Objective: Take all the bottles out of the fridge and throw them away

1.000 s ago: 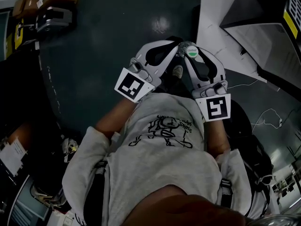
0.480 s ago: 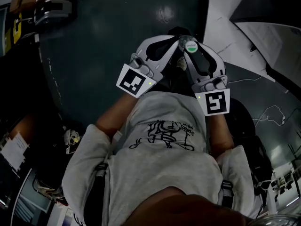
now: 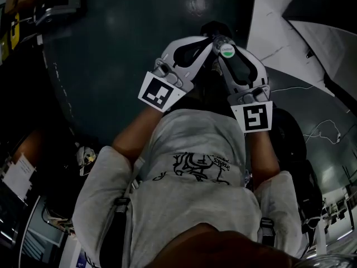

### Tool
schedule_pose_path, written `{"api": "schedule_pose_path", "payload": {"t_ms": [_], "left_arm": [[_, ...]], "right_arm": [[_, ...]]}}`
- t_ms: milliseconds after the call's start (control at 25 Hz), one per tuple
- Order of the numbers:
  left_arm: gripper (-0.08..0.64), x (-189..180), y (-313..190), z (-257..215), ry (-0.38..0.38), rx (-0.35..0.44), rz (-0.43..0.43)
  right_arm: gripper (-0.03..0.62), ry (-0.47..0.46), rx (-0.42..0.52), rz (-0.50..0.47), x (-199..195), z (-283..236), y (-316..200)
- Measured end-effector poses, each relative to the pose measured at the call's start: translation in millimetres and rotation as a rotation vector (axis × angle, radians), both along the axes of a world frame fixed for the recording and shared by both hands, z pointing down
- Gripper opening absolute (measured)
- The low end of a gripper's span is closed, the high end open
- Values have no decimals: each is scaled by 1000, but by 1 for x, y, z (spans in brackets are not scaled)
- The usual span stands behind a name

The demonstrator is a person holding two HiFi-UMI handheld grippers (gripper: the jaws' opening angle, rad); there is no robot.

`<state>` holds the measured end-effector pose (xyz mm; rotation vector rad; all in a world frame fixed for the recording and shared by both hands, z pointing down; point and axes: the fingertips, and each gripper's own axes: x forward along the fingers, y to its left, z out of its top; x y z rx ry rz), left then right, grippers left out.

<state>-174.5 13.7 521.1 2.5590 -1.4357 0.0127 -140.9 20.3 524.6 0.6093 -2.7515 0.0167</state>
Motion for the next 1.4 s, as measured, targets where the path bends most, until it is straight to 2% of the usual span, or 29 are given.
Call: {"api": "schedule_pose_path", "payload": {"t_ms": [360, 560, 1400], "left_arm": [[8, -8, 5, 39, -12, -14, -22], [8, -12, 9, 60, -11, -28, -36], [8, 1, 3, 137, -37, -69, 5]], "right_arm": [[138, 13, -1, -11, -1, 40, 3], [138, -13, -7, 10, -5, 57, 2], [138, 20, -54, 31, -1, 146, 0]]}}
